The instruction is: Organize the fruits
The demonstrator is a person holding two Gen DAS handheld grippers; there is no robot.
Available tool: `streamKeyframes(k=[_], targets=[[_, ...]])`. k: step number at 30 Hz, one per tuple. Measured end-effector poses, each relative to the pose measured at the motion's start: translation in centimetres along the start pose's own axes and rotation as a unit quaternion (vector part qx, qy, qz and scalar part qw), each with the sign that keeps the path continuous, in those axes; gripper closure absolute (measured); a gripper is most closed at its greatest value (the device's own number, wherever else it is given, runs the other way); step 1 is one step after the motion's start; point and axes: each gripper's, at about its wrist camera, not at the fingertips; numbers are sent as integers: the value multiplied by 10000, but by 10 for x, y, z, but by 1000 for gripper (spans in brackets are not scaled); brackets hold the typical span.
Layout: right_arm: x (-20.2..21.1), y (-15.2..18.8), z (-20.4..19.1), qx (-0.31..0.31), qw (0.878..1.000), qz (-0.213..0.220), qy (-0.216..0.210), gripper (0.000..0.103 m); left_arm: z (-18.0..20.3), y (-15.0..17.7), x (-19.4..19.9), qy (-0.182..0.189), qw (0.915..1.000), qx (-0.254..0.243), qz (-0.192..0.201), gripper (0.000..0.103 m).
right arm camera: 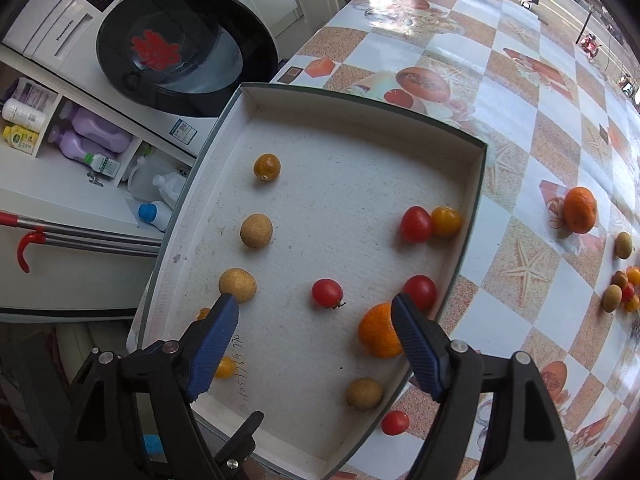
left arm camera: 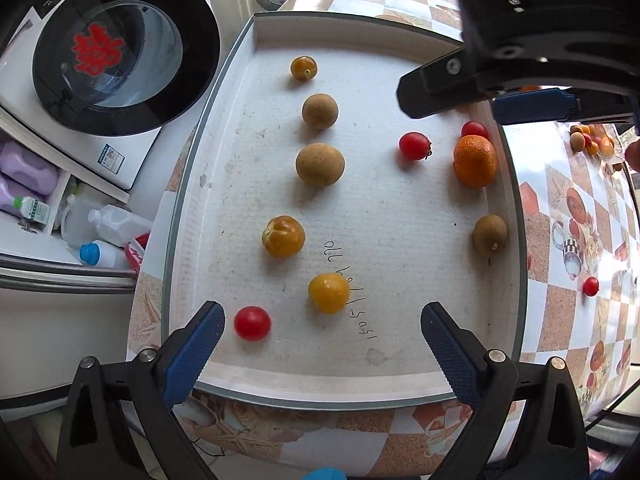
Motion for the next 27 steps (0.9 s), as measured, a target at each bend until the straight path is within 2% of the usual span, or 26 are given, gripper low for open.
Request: streamKeyframes(k=[6, 8, 13, 21, 27], targets=[[19, 13, 6, -64, 9994, -54, 340, 11, -1, 0, 23, -200, 9996, -10, 199, 4], [26, 20, 12, -82, 9989, -105, 449, 0, -1, -1, 27, -228, 9997, -19, 128, 4], [39, 36, 14, -113, 9977, -124, 649, 0, 0, -2, 38, -317, 9994, -155, 71, 4], [58, 52, 12, -129, 9961, -165, 858, 0, 5, -3, 54, -191, 9994, -298, -8, 4], [74, 63, 7, -77, 9962, -188, 852, 0, 16, -3, 73, -273, 9969, -714, 195, 4]])
Point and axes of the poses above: each gripper's, at about its wrist camera, not at the fingertips, and x roughly against the way its jaws point, z to its right, y to its underside, and after that the axes turned 1 degree about z, right-handed
